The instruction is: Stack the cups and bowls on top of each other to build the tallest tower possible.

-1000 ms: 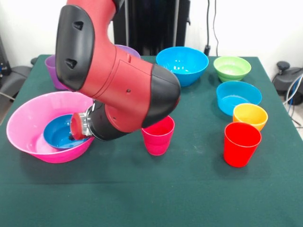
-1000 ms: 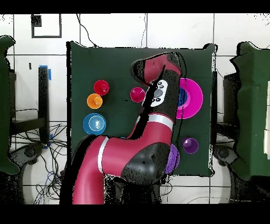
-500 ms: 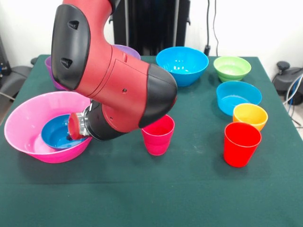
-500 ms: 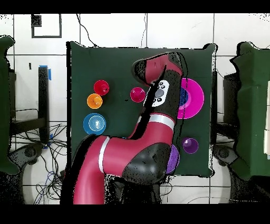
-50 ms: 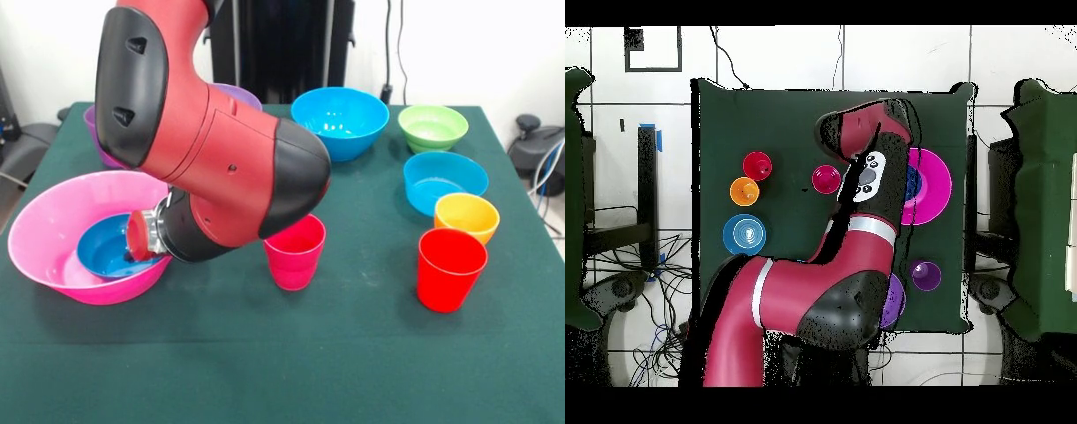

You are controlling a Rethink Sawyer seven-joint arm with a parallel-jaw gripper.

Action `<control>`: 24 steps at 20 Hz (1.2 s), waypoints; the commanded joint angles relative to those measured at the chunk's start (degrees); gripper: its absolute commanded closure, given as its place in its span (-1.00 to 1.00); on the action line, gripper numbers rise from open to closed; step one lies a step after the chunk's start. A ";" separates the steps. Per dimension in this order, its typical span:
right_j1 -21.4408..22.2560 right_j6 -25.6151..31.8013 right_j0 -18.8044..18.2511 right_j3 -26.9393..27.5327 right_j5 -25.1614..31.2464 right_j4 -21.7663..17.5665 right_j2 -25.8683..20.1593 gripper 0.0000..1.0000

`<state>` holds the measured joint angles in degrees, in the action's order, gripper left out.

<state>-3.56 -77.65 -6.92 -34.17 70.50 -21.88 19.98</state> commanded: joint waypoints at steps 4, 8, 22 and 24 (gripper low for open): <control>1.45 7.36 0.40 -6.89 -5.47 -0.09 -7.20 1.00; 4.10 5.78 0.75 -10.24 -5.20 1.98 -8.72 1.00; 8.65 3.25 0.90 -15.04 -5.99 3.93 -12.30 1.00; 8.78 5.65 0.23 -15.73 -7.00 2.77 -12.23 1.00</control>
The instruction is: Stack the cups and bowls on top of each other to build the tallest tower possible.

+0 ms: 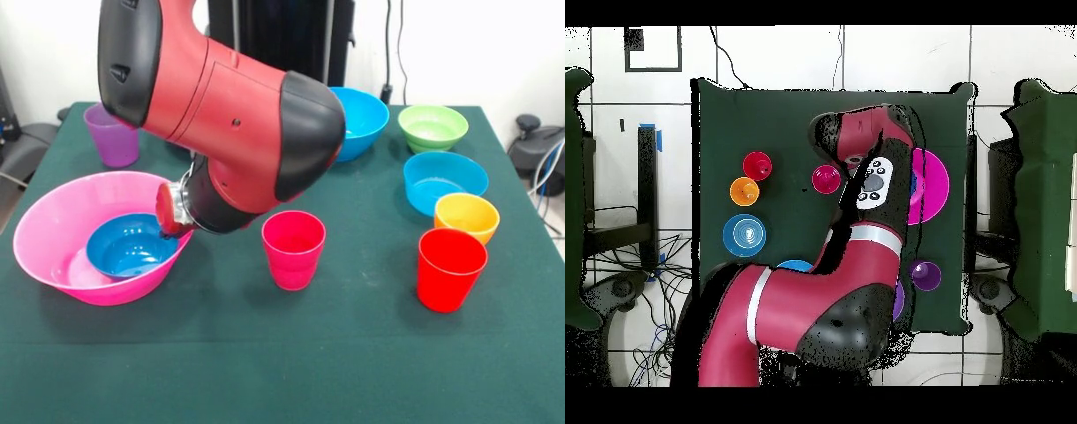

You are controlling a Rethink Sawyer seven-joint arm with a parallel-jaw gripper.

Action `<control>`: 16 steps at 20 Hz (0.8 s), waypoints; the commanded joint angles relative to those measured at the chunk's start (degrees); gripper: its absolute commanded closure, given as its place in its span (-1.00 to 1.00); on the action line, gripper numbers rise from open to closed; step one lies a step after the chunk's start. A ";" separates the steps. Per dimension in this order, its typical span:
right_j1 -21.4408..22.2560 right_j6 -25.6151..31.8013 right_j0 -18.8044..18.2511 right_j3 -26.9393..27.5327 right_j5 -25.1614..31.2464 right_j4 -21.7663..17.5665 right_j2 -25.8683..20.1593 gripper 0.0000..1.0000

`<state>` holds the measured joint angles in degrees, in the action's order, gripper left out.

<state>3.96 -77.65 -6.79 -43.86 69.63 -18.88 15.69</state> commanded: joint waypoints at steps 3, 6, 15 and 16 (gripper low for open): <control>1.87 7.05 -1.15 -7.02 -7.99 -1.27 -7.71 1.00; 1.44 8.36 -2.62 -6.08 -9.07 -1.93 -7.66 1.00; 1.29 14.96 -4.67 -4.83 -10.25 -3.70 -8.48 1.00; 1.19 15.40 -4.87 -4.59 -10.31 -3.91 -8.50 1.00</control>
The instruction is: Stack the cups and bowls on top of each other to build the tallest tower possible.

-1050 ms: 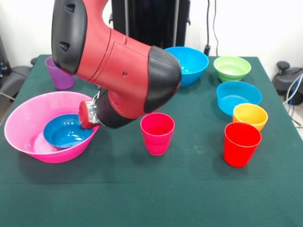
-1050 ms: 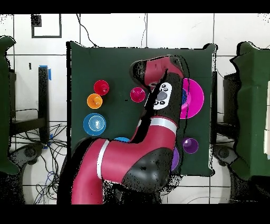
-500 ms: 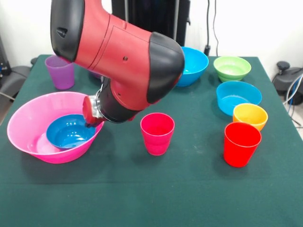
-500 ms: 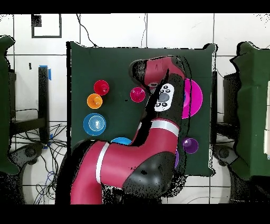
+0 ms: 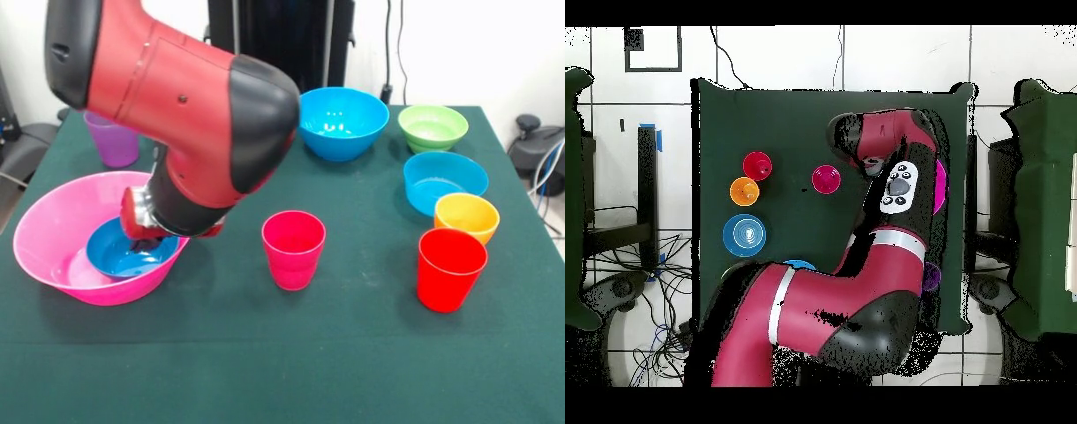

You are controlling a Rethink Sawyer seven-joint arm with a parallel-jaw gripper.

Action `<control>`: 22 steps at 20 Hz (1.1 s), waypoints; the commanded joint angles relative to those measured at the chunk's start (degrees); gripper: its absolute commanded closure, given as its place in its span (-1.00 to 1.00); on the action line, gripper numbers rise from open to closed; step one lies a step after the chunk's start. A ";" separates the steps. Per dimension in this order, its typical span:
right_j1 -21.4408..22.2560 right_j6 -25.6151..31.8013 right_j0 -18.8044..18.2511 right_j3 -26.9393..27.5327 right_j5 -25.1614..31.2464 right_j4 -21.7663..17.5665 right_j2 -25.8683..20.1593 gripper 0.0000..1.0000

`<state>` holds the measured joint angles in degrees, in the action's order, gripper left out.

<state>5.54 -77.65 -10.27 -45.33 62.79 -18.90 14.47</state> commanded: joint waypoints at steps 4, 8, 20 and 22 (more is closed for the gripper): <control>-1.28 15.85 -2.10 -1.94 -3.91 -4.54 -7.54 1.00; -1.25 14.85 -2.59 -2.69 -4.27 -4.62 -8.03 1.00; -1.22 9.81 -1.39 -6.07 -2.71 -4.43 -6.88 1.00; -1.22 9.24 -1.34 -6.23 -2.34 -4.35 -6.67 1.00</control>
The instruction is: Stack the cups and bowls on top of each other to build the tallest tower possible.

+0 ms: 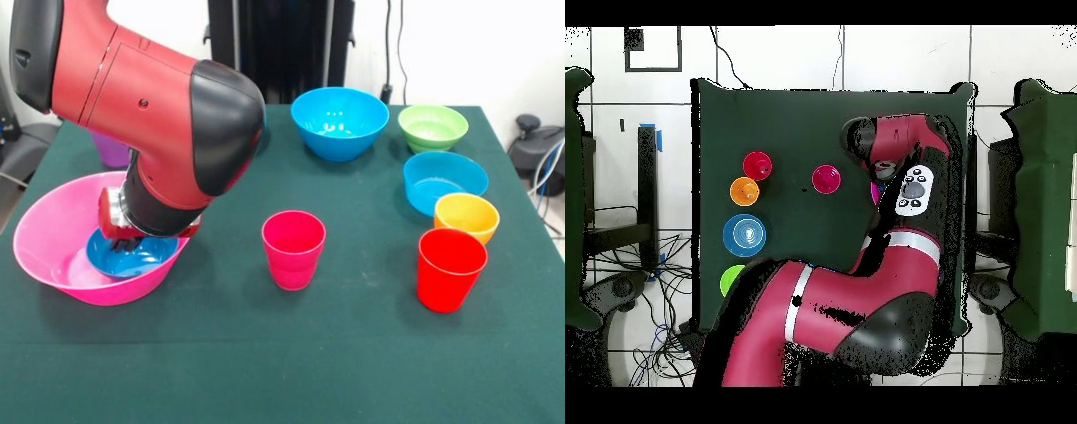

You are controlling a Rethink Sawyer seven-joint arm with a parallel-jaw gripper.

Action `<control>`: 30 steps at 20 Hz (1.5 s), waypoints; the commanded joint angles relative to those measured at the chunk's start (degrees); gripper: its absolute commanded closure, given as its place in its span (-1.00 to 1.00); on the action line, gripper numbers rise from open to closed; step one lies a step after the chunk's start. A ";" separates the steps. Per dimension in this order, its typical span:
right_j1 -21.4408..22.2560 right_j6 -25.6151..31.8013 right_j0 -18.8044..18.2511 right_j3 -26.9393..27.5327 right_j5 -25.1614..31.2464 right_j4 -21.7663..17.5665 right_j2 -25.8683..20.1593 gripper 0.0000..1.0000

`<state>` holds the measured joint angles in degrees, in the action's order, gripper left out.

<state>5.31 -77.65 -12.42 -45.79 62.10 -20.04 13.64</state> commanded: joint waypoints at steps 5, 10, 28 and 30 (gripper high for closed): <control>-1.23 8.72 0.75 -5.88 -2.30 -3.96 -5.08 1.00; -1.29 9.28 0.29 -6.57 -3.22 -4.73 -4.76 1.00; -1.77 13.36 -3.26 -4.85 -5.38 -8.52 -5.61 1.00; -1.92 13.34 -3.47 -4.63 -5.46 -8.92 -5.83 1.00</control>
<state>5.23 -77.65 -14.33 -48.24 61.79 -24.38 13.64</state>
